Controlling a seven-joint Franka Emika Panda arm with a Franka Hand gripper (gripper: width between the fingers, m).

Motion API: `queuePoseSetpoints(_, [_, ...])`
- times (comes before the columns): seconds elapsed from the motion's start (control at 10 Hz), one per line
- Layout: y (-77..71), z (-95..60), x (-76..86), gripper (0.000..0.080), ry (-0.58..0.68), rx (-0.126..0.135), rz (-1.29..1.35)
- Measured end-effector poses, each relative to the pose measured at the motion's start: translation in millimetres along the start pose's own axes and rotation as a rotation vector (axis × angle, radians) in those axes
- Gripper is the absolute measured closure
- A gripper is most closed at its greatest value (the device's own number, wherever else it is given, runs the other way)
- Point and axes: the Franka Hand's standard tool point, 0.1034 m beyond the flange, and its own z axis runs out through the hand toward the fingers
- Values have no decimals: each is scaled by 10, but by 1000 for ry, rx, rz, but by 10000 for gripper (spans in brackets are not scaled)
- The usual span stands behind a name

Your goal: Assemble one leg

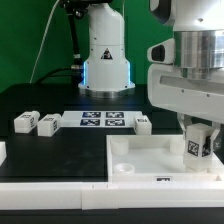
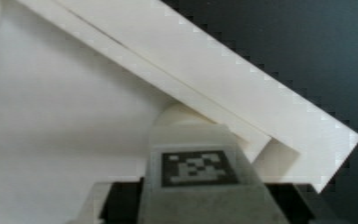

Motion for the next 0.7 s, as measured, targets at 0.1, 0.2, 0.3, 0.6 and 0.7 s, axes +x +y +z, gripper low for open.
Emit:
queuePoseSetpoints(0.1, [0, 0, 2, 507, -10, 5, 66])
queuePoseSetpoints(0.2, [-3, 2, -9, 495, -13, 5, 126])
queuePoseSetpoints(0.3, [-6, 3, -20, 495, -17, 7, 104])
queuePoseSetpoints(0.6, [7, 16, -16, 185, -18, 4, -78])
queuePoseSetpoints(0.7, [13, 15, 6, 158, -18, 6, -204])
